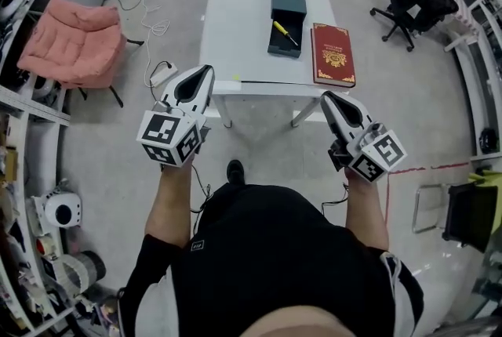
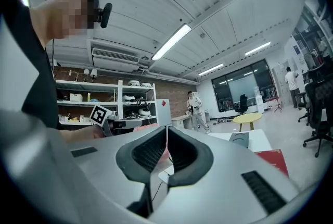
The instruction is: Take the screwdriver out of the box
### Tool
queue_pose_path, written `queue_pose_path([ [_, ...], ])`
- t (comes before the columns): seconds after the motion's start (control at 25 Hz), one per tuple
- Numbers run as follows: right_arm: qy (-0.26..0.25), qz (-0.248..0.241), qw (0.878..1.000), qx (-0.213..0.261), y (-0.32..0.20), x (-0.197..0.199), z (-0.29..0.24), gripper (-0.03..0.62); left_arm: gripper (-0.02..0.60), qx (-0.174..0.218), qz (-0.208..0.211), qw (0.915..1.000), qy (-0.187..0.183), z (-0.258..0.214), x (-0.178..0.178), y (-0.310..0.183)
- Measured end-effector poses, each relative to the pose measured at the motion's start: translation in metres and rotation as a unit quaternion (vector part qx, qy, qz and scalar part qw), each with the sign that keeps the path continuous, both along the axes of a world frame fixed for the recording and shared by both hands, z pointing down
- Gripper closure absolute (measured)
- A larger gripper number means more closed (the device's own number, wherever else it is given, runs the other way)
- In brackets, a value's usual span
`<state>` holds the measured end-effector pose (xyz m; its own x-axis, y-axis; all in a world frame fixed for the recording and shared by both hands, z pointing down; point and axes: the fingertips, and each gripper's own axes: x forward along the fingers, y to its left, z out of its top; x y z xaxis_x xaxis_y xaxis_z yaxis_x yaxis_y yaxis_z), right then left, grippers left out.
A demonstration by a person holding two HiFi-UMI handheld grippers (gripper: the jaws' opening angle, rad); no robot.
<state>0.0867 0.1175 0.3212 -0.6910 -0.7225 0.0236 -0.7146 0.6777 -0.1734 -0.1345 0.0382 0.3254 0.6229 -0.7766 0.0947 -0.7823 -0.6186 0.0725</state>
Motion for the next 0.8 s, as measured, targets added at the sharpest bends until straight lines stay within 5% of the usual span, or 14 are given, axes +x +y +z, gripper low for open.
queue_pose_path([
  [0.52,0.010,0.027,1.000,-0.013,-0.078,-0.067,0.006,0.563,0.563,0.003,0.006,1.0000,0.003,0.013,-0.078,-0.069],
  [0.8,0.016,0.048,0.998,-0.033,-0.089,-0.057,0.019,0.563,0.563,-0.013,0.033,0.9992,0.018,0.031,-0.061,-0.087],
])
